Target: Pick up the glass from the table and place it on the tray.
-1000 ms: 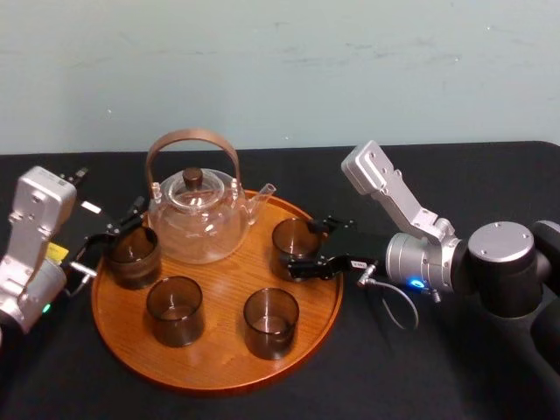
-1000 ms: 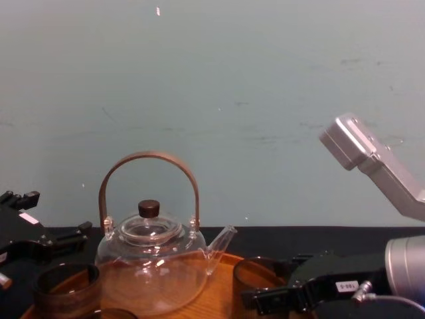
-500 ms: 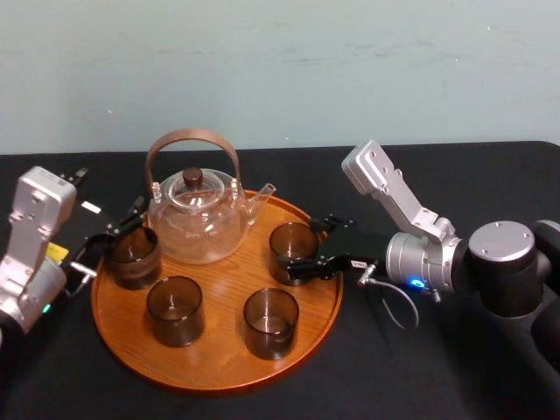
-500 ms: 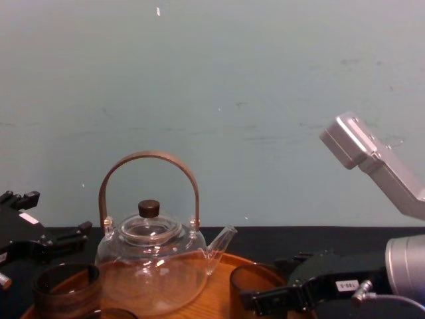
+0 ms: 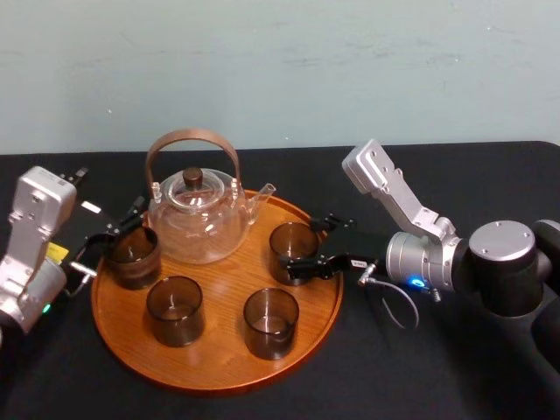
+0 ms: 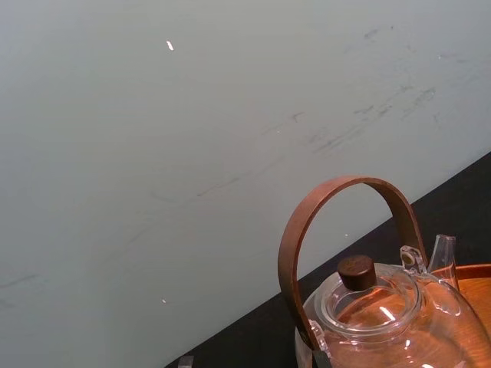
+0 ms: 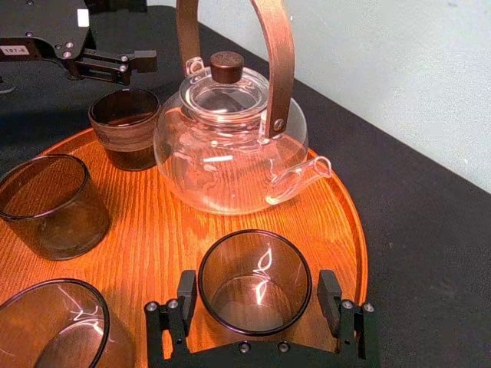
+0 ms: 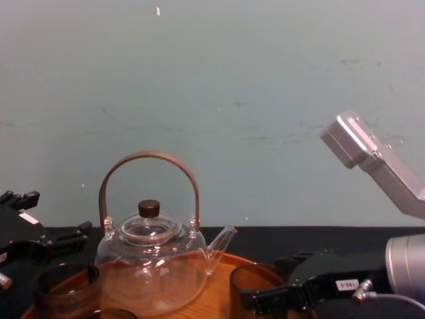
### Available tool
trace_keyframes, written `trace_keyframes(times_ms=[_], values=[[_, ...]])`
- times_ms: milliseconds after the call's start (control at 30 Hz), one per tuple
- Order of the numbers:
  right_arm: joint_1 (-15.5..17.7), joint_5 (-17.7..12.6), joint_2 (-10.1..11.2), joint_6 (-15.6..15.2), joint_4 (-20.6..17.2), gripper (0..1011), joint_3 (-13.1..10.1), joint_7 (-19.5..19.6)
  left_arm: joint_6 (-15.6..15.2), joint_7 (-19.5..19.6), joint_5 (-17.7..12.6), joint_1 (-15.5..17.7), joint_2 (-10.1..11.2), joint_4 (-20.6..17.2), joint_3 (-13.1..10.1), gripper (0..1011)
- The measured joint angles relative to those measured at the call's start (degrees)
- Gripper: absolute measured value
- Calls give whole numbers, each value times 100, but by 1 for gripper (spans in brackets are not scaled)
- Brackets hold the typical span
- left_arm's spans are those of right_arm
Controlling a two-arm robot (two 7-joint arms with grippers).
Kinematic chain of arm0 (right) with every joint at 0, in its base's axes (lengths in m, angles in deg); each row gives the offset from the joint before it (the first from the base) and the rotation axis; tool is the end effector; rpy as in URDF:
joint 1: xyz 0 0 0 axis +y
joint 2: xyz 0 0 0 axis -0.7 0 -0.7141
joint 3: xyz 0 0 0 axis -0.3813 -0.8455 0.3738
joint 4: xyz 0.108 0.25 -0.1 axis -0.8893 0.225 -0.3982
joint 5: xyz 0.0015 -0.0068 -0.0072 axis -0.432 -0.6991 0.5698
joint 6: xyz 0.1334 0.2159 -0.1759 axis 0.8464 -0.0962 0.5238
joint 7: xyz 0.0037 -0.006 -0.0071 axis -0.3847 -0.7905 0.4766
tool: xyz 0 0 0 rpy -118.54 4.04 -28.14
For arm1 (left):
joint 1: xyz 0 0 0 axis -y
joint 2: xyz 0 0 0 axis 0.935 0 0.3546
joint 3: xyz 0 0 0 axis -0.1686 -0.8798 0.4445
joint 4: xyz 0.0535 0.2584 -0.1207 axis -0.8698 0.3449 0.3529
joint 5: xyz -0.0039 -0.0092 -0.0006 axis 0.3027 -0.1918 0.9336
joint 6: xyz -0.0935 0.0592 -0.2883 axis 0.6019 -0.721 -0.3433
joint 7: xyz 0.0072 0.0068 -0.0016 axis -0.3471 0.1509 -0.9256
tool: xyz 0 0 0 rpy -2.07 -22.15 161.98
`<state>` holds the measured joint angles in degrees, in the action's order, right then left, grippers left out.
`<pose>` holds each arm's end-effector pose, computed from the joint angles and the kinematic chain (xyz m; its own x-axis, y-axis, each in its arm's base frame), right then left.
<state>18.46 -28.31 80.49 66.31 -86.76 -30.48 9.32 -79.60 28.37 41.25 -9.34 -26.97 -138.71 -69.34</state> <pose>0.4250 0.0088 -0.2716 0.8023 -0.5952 0.0463 0.5555 0.7160 -0.4228 0.3581 0.0828 -0.3023 0.2923 0.8802 0.3738 -0.9552 0.2874 0.0703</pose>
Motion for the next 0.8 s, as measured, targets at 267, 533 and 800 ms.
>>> trace_keyframes(times_ms=[267,533,800], values=[[126,-160,189,8,-212,1002,-99,-182,0,0,0,0,0,0,0,1001],[404,-371,512,-38,-614,1002,-260,-180,0,0,0,0,0,0,0,1001],[824,-652,878,-82,-1123,1002,-563,14,0,0,0,0,0,0,0,1002]])
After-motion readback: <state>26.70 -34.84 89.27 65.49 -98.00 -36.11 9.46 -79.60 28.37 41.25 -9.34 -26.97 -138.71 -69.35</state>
